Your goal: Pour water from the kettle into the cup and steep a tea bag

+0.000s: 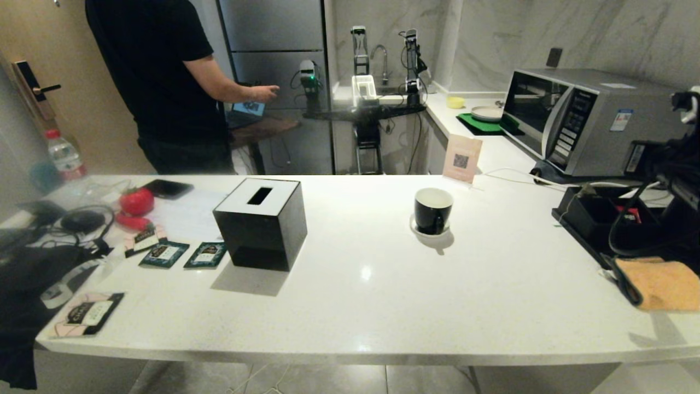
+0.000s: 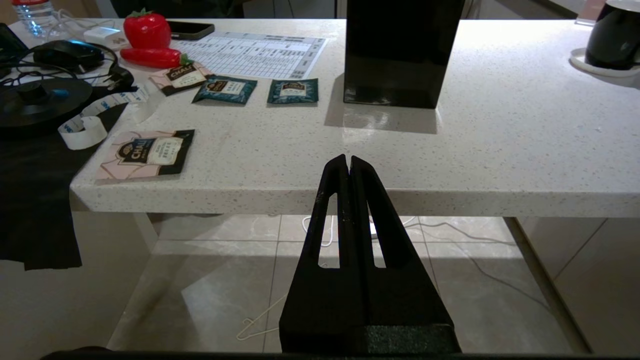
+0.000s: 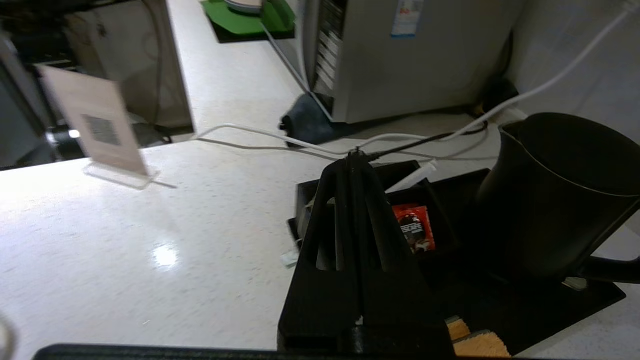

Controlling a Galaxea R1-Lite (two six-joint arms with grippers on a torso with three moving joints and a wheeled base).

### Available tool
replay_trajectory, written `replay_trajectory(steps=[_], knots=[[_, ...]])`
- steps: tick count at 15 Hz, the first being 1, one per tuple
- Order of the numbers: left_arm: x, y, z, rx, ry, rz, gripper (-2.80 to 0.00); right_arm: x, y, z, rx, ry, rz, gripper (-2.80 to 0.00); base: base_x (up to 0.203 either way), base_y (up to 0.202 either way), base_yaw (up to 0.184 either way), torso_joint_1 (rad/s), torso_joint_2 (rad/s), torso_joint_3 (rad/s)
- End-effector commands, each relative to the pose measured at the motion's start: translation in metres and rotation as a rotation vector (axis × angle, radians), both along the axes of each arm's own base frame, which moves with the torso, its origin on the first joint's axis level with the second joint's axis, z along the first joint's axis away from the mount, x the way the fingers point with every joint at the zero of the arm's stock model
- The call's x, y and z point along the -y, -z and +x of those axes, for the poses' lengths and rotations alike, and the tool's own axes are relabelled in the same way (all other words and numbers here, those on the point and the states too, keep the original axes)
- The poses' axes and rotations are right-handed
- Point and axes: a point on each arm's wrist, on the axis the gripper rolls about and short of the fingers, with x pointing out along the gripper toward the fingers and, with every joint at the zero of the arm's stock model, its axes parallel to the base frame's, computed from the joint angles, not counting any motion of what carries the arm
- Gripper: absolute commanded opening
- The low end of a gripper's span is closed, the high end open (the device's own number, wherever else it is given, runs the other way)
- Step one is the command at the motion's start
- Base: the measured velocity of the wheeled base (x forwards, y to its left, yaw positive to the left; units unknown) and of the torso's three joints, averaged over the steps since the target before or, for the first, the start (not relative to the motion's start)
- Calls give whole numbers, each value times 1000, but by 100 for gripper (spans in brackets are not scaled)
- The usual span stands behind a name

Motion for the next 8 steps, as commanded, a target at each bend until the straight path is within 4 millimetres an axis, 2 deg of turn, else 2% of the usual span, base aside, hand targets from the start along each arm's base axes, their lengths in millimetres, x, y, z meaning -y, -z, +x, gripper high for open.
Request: replay_trajectory(steps=[1,8], knots=[[0,0,0,0,0,0,-280,17,20,27,-51,34,9,-280,0,0,0,0,0,0],[0,0,0,0,0,0,-280,30,48,69,-114,48,22,-280,0,0,0,0,0,0]])
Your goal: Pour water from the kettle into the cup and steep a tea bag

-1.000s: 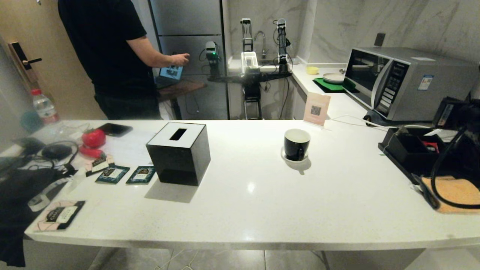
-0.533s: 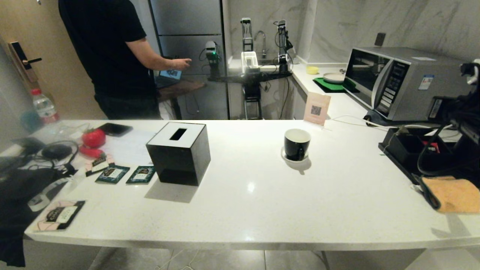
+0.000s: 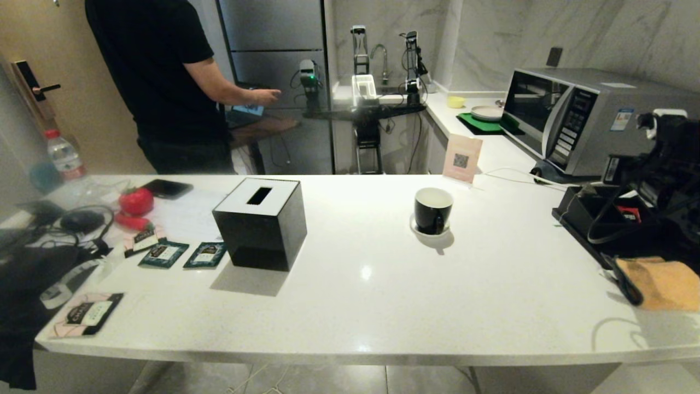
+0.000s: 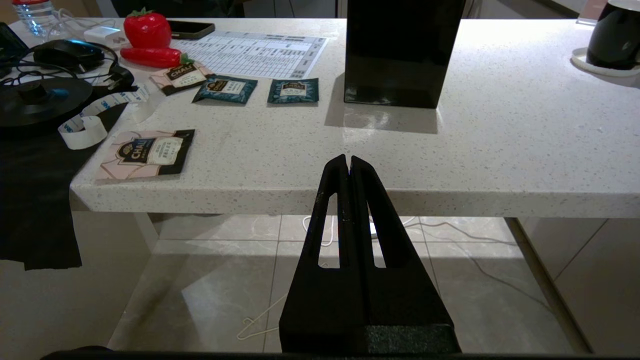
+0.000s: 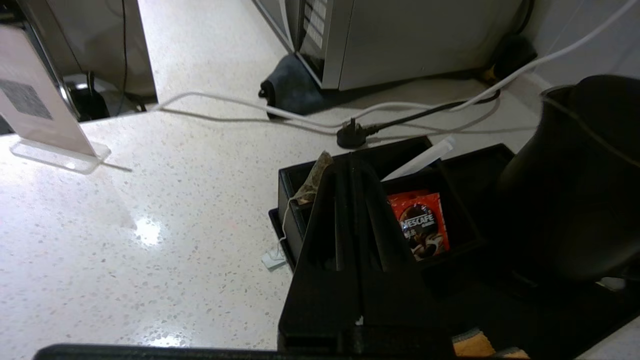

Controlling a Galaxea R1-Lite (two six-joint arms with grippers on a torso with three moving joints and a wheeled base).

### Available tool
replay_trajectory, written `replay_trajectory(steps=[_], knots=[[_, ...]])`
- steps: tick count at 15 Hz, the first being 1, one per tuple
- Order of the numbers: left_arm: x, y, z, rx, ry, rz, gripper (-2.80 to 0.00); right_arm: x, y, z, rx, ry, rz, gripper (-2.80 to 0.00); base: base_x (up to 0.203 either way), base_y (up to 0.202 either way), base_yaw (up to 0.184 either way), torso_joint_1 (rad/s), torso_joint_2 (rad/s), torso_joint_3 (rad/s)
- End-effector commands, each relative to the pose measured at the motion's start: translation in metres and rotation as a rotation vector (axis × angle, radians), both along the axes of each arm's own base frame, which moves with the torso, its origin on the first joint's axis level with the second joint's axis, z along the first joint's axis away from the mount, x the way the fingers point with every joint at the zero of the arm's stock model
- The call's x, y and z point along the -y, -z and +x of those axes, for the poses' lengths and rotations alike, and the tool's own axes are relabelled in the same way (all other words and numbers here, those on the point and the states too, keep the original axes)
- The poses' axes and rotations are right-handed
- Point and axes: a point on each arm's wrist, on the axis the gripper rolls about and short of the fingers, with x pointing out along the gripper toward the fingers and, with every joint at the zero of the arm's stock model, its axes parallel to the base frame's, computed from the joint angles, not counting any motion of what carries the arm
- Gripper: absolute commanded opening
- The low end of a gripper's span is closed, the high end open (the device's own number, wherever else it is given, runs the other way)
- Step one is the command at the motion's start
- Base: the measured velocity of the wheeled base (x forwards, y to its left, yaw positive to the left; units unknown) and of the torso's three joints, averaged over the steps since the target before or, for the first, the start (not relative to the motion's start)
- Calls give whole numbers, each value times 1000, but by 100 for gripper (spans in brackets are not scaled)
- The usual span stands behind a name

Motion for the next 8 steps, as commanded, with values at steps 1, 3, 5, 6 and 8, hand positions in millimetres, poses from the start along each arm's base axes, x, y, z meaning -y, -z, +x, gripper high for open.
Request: replay_trajectory(steps=[1,3,5,6,8], knots=[[0,0,0,1,0,-1,-280,7,15,15,-32,12,6,-280,0,0,0,0,0,0],[0,0,0,1,0,-1,-280,15,17,21,-39,27,8,-280,0,0,0,0,0,0],[0,0,0,1,0,-1,-280,20,21,27,-58,35,14,0,0,0,0,0,0,0],[0,0,0,1,0,-1,-280,22,21,30,-56,40,14,0,0,0,0,0,0,0],[0,0,0,1,0,-1,-280,28,22,35,-44,50,10,0,0,0,0,0,0,0]])
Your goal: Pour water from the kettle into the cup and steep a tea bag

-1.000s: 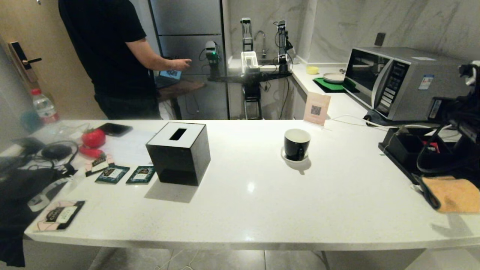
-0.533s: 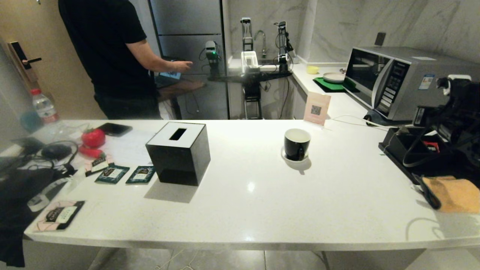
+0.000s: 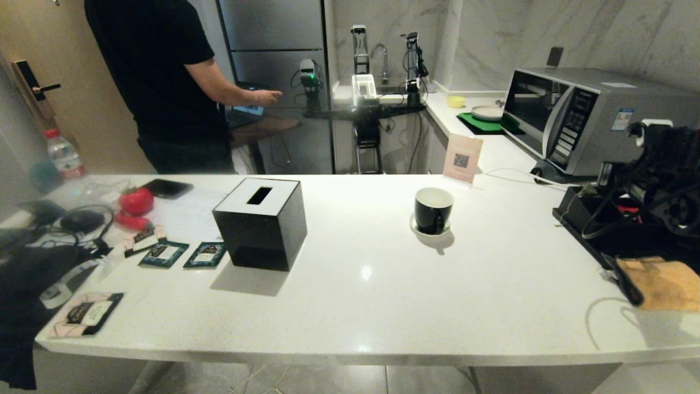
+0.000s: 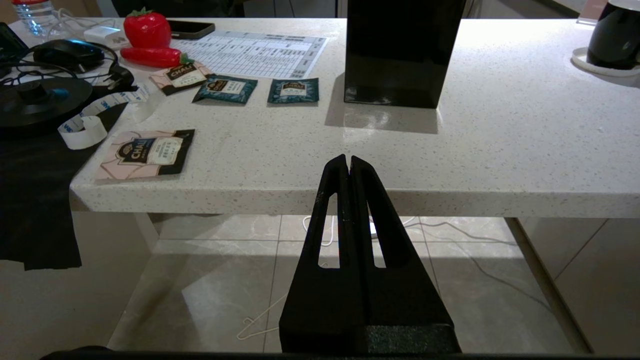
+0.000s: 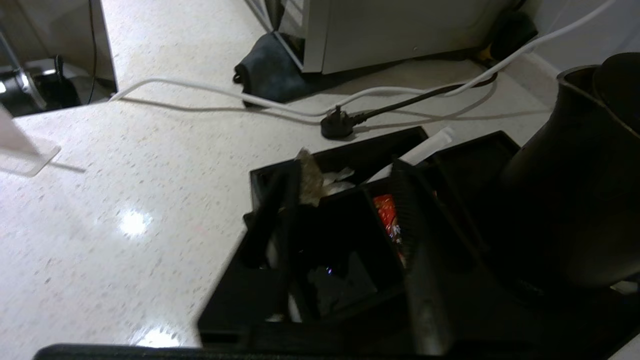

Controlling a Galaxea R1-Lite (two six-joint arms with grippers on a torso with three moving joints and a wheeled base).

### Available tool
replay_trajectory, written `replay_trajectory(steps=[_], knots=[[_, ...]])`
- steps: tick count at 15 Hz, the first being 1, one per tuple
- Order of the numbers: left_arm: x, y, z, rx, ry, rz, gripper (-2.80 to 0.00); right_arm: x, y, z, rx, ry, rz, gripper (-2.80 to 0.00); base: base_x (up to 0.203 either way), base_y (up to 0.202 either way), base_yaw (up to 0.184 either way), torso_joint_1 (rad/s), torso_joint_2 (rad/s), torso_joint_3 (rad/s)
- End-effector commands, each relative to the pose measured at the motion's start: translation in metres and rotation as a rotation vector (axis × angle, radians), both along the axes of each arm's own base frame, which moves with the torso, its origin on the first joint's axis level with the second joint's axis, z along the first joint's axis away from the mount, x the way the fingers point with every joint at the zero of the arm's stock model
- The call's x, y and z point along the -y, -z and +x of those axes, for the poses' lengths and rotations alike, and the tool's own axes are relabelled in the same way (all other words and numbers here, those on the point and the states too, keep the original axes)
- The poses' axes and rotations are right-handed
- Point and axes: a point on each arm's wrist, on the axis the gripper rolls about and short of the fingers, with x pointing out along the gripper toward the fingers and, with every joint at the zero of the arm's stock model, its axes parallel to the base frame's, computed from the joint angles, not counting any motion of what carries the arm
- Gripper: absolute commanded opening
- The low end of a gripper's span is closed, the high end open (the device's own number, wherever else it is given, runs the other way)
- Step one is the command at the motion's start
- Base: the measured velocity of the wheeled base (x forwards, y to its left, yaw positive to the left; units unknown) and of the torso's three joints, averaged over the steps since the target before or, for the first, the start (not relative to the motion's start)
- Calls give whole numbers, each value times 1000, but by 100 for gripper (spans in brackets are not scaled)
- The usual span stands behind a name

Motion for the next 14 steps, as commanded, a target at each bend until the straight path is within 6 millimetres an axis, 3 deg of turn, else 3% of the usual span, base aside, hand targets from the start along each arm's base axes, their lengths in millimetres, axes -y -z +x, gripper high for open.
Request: replay_trajectory(steps=[1,8,14], knots=[[0,0,0,0,0,0,-280,7,5,9,11,15,-5,0,0,0,0,0,0,0],[0,0,0,0,0,0,-280,23,12,34,39,33,-12,0,0,0,0,0,0,0],[0,0,0,0,0,0,-280,27,30,51,27,32,-9,0,0,0,0,0,0,0]])
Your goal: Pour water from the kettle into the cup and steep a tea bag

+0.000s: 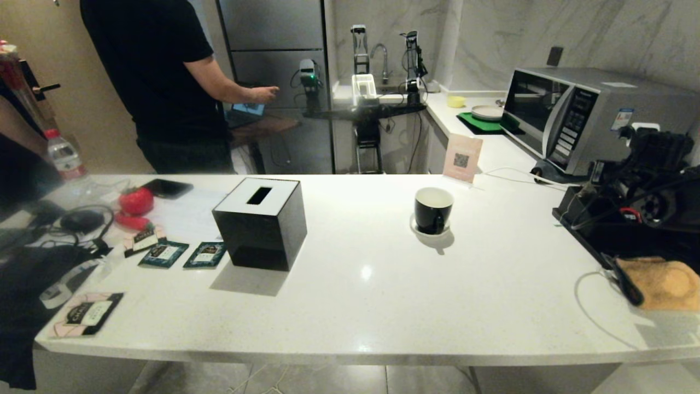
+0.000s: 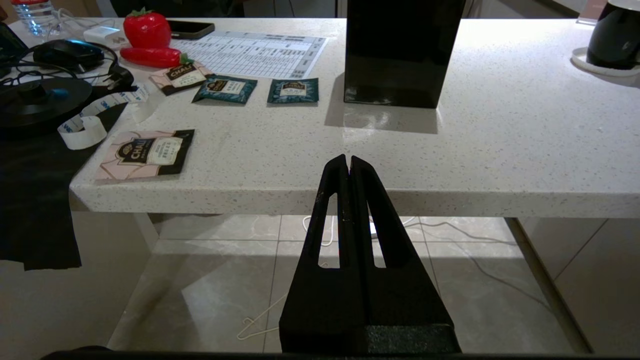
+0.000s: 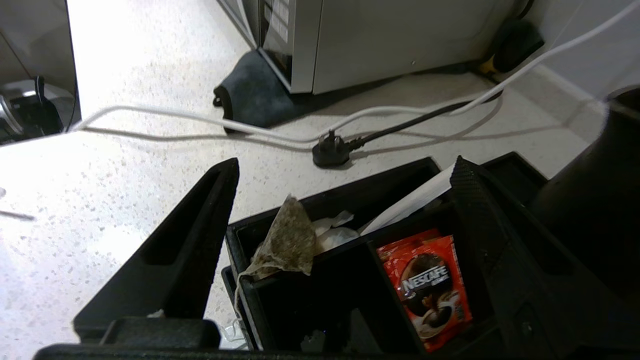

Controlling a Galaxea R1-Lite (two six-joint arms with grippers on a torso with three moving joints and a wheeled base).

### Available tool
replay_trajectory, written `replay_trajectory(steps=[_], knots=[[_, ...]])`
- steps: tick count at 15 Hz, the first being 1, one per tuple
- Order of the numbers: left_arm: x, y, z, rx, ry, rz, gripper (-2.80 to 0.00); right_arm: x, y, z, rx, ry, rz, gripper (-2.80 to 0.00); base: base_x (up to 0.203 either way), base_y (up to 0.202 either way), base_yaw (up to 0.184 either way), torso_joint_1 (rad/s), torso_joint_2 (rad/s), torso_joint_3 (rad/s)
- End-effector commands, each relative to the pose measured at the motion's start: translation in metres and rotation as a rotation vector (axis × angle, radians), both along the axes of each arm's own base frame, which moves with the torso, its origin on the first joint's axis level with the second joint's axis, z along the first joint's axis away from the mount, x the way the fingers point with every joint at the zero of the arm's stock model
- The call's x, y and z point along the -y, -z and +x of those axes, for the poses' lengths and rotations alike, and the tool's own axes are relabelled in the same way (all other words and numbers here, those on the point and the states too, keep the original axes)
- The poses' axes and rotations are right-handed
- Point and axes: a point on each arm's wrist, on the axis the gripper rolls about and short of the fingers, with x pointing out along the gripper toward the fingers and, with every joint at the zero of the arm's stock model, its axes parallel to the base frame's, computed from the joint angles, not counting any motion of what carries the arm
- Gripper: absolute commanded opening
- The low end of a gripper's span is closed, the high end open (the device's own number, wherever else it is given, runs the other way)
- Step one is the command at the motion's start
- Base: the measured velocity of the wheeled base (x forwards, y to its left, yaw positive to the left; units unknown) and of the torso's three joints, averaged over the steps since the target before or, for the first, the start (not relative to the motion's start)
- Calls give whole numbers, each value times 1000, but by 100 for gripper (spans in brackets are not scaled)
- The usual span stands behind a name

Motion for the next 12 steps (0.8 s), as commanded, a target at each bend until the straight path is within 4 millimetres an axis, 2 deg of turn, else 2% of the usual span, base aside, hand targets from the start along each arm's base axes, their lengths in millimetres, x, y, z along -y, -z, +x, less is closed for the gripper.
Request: replay_trajectory(steps=[1,12], knots=[[0,0,0,1,0,-1,-280,1,14,6,-19,2,4,0,0,0,0,0,0,0],[0,0,0,1,0,-1,-280,10,31,15,-42,17,9,0,0,0,0,0,0,0]])
